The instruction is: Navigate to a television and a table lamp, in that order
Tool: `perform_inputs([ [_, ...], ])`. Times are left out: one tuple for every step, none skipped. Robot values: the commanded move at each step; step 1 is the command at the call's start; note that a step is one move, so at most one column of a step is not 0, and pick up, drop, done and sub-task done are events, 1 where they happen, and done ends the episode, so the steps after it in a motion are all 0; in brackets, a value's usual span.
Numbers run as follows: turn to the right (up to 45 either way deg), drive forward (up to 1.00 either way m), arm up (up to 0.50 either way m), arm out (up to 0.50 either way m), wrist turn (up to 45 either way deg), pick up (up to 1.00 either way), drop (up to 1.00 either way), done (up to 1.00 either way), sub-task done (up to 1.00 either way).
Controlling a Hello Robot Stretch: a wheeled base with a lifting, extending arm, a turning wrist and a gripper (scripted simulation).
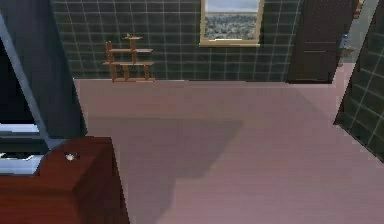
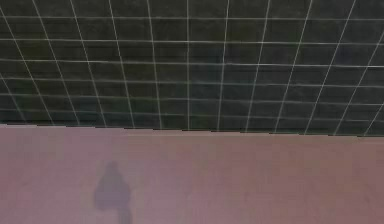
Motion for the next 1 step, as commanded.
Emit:
perform_inputs([
  [24.0,0.00,0.00,0.00,0.0,0.00,0.00,0.00,0.00],
])
